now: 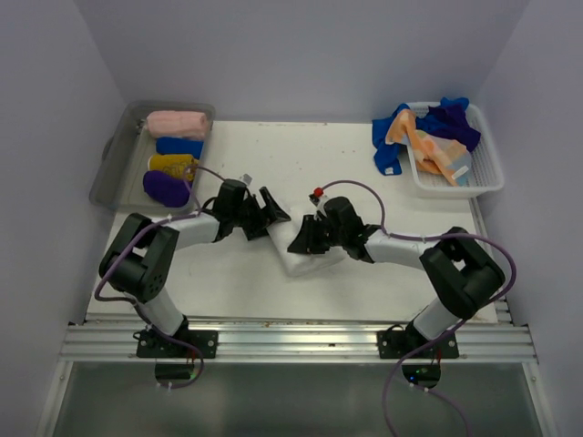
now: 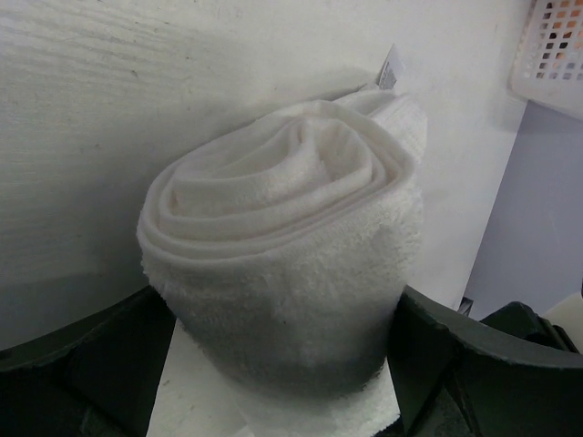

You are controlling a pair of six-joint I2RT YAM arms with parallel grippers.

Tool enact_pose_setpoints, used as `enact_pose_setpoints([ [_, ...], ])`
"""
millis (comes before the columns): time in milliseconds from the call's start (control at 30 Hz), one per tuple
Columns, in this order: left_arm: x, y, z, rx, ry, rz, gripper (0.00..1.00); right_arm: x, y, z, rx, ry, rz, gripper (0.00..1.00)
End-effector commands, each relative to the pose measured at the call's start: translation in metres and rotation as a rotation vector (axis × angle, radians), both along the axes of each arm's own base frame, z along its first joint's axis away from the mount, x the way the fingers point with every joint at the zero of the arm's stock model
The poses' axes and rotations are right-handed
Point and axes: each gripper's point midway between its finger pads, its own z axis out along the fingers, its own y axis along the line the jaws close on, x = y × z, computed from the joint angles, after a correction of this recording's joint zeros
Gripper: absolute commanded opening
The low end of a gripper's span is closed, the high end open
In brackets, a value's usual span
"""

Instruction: Roll the towels

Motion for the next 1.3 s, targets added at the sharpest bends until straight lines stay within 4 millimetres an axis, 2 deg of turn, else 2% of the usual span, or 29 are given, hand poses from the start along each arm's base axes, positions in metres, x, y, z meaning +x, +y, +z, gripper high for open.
enact_pose_setpoints([
  [0, 0.018, -0.013, 0.011, -0.007, -0.088, -0.029, 0.90, -0.016, -0.002, -0.007, 0.010, 0.065, 0.038, 0.01],
  [133, 0.020, -0.017, 0.000, -0.008, -0.062, -0.020, 0.88, -0.021, -0.001, -0.008, 0.013, 0.075, 0.084, 0.01],
  [233, 0.022, -0.018, -0.008, 0.006, -0.038, -0.009, 0.70, -0.025, -0.001, -0.012, -0.001, 0.079, 0.111, 0.04],
  [267, 0.022, -0.017, -0.010, 0.008, -0.029, -0.005, 0.57, -0.026, -0.003, -0.014, -0.010, 0.083, 0.119, 0.04],
  [333, 0.023, -0.018, -0.009, 0.009, -0.022, 0.000, 0.43, -0.028, -0.006, -0.017, -0.030, 0.089, 0.120, 0.07],
  [367, 0.023, -0.018, -0.009, 0.012, -0.020, 0.002, 0.27, -0.027, -0.009, -0.019, -0.048, 0.082, 0.115, 0.09],
  [400, 0.023, -0.017, -0.008, 0.016, -0.014, 0.005, 0.19, -0.026, -0.011, -0.019, -0.065, 0.072, 0.112, 0.16],
  [433, 0.021, -0.016, -0.009, 0.030, 0.001, 0.008, 0.05, -0.028, -0.017, -0.020, -0.095, 0.079, 0.104, 0.19],
  [467, 0.021, -0.015, -0.006, 0.031, 0.001, 0.013, 0.00, -0.020, -0.021, -0.017, -0.132, 0.040, 0.084, 0.29],
  [533, 0.017, -0.008, -0.007, 0.060, 0.036, 0.042, 0.00, -0.019, -0.034, -0.015, -0.205, 0.034, 0.063, 0.42],
  [567, 0.016, -0.005, -0.002, 0.066, 0.035, 0.055, 0.00, -0.011, -0.036, 0.001, -0.212, -0.020, 0.056, 0.49],
  [600, 0.006, 0.003, -0.008, 0.101, 0.089, 0.072, 0.00, -0.004, -0.043, 0.005, -0.257, -0.059, 0.022, 0.59],
  [633, 0.004, 0.008, -0.009, 0.127, 0.104, 0.104, 0.00, -0.007, -0.051, 0.009, -0.298, -0.062, 0.016, 0.64],
  [667, 0.002, 0.012, -0.004, 0.135, 0.105, 0.118, 0.00, 0.001, -0.054, 0.029, -0.313, -0.132, 0.002, 0.67],
  [700, -0.005, 0.018, -0.006, 0.159, 0.135, 0.130, 0.00, 0.009, -0.064, 0.037, -0.366, -0.183, -0.043, 0.71],
  [733, -0.006, 0.021, -0.007, 0.174, 0.147, 0.154, 0.00, 0.003, -0.068, 0.040, -0.413, -0.198, -0.034, 0.72],
  [767, -0.008, 0.023, -0.003, 0.177, 0.146, 0.161, 0.00, 0.009, -0.067, 0.060, -0.431, -0.267, -0.042, 0.73],
  [833, -0.013, 0.025, -0.004, 0.191, 0.168, 0.175, 0.00, 0.006, -0.070, 0.071, -0.554, -0.366, -0.056, 0.74],
  [867, -0.013, 0.025, -0.004, 0.193, 0.169, 0.177, 0.00, 0.008, -0.063, 0.086, -0.573, -0.426, -0.047, 0.74],
  [900, -0.015, 0.025, -0.005, 0.199, 0.180, 0.176, 0.00, -0.001, -0.052, 0.088, -0.607, -0.464, -0.010, 0.74],
  [933, -0.017, 0.023, -0.008, 0.207, 0.192, 0.174, 0.00, 0.001, -0.053, 0.091, -0.664, -0.504, -0.015, 0.74],
  [967, -0.017, 0.022, -0.007, 0.212, 0.201, 0.171, 0.00, 0.001, -0.046, 0.101, -0.676, -0.544, -0.020, 0.74],
  [1000, -0.018, 0.020, -0.009, 0.222, 0.209, 0.166, 0.00, -0.009, -0.033, 0.094, -0.716, -0.568, 0.033, 0.74],
  [1033, -0.019, 0.019, -0.013, 0.232, 0.223, 0.162, 0.00, -0.006, -0.028, 0.102, -0.745, -0.615, 0.023, 0.74],
  [1067, -0.021, 0.017, -0.015, 0.234, 0.229, 0.155, 0.00, -0.009, -0.022, 0.101, -0.766, -0.635, 0.041, 0.75],
  [1100, -0.021, 0.016, -0.015, 0.235, 0.234, 0.152, 0.00, -0.018, -0.009, 0.090, -0.803, -0.653, 0.090, 0.75],
  [1133, -0.022, 0.015, -0.016, 0.236, 0.237, 0.149, 0.00, -0.015, -0.007, 0.093, -0.843, -0.694, 0.087, 0.75],
  [1267, -0.024, 0.013, -0.017, 0.241, 0.243, 0.145, 0.00, -0.026, 0.012, 0.075, -0.943, -0.764, 0.161, 0.75],
])
